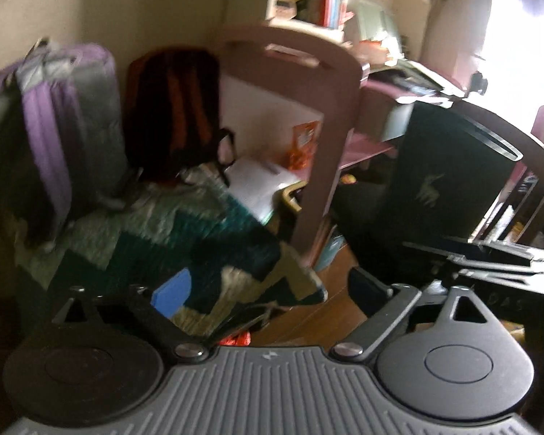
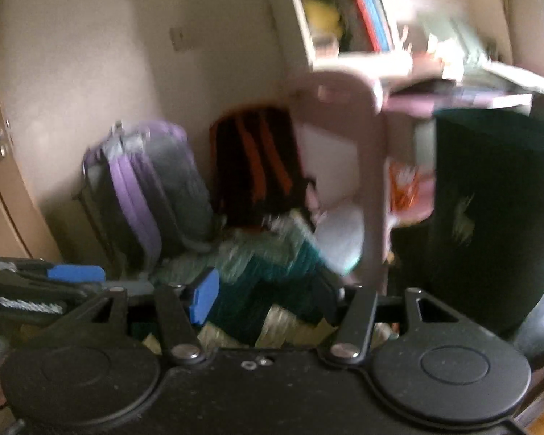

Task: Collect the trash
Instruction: 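Move both tools back down toward the trash pile under the quilt, then grasp a foil wrapper with the left tool while the right tool grasps crumpled foil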

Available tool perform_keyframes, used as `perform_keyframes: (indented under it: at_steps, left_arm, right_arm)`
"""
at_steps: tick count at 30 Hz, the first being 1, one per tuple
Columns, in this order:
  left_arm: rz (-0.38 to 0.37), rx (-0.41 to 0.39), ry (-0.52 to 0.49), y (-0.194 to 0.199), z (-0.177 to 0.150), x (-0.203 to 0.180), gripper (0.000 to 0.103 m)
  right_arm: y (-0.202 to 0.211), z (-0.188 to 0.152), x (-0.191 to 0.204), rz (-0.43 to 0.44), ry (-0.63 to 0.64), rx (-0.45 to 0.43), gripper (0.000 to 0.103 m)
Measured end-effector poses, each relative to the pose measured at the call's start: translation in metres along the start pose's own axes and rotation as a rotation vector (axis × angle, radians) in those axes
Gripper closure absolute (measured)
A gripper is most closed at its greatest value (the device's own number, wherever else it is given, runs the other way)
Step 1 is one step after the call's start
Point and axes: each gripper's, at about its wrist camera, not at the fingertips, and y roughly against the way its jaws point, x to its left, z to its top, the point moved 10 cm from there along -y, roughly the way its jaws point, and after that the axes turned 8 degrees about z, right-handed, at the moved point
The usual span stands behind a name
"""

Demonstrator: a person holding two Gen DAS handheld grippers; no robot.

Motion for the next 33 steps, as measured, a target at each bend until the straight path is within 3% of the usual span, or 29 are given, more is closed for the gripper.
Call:
perform_keyframes:
  at_steps: [6, 14, 19, 22, 25, 29, 33]
  left_arm:
    - [0.014, 0.072, 0.039, -0.056, -0.049, 0.034, 0.003]
    - [0.054, 0.279, 0.105, -0.161, -0.137, 0.066, 0.003]
    - [0.087, 0.406, 0.115, -0.222, -0.189, 0.079, 0.003]
    - [0.118, 0.472, 0.095, -0.254, -0.216, 0.088, 0.003]
    - [0.15, 0.513, 0.021, -0.283, -0.24, 0.097, 0.003]
    - [0.137, 0.567, -0.066, -0.316, -0.273, 0.106, 0.003]
    - [0.132, 0.635, -0.055, -0.348, -0.306, 0.12, 0.003]
  right_arm:
    - [-0.071, -0.058, -0.012, -0.058, 0.012, 0.13, 0.046]
    - [-0.16, -0.153, -0.038, -0.054, 0.062, 0.366, 0.046]
    - [-0.205, -0.223, -0.056, -0.092, 0.003, 0.536, 0.046]
    - [-0.227, -0.261, -0.065, -0.114, -0.056, 0.617, 0.046]
    - [-0.25, -0.295, -0.072, -0.161, 0.004, 0.715, 0.046]
    - [-0.276, -0.338, -0.057, -0.06, 0.164, 0.848, 0.046]
    - [-0.296, -0.386, -0.043, 0.063, 0.321, 0.957, 0.047]
